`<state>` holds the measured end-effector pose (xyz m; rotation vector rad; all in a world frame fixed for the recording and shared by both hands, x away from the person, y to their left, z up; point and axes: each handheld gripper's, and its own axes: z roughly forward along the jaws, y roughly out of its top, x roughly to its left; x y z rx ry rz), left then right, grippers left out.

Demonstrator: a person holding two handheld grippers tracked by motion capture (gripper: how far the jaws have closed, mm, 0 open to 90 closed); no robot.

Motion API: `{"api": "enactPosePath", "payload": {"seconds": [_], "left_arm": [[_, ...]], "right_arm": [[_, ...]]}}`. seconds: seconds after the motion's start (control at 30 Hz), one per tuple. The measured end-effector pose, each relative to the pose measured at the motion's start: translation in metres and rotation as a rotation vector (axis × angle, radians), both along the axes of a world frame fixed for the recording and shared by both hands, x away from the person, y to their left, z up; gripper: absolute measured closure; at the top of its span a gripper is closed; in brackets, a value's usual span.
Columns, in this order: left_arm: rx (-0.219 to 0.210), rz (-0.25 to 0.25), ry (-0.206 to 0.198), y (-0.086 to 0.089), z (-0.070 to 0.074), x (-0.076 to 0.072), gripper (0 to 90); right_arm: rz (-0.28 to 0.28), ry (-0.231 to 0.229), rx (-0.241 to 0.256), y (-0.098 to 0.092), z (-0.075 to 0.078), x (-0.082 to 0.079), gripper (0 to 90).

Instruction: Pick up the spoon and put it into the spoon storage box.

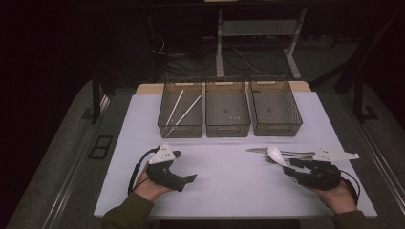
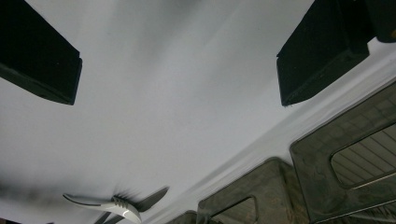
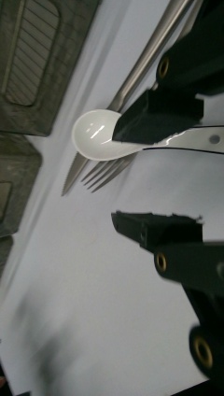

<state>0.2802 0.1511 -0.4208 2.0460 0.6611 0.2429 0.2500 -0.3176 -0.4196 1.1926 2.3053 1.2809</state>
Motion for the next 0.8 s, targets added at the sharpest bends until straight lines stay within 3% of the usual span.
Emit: {"api": "enactPosePath", "payload": {"seconds": [0.13,0.33,0.6,0.8], "left_arm": [[-0.001,-0.003,0.000,-0.001,-0.001,0.000,0.0],[0.008,-0.006,0.002,-0.001,-0.002,0.001,0.0],[0.015,-0.008,0.008,-0.001,-0.003,0.001,0.0],[0.015,-0.009,0.009,-0.001,-0.003,0.001,0.0]], "right_arm": [[0.008,0.049,-0.044,0.001,-0.006,0.003,73.9],[0.023,0.103,-0.093,0.003,-0.016,0.008,88.6],[0.028,0.158,-0.124,0.005,-0.021,0.008,89.6],[0.011,0.171,-0.145,0.001,-0.023,0.009,89.6]]}}
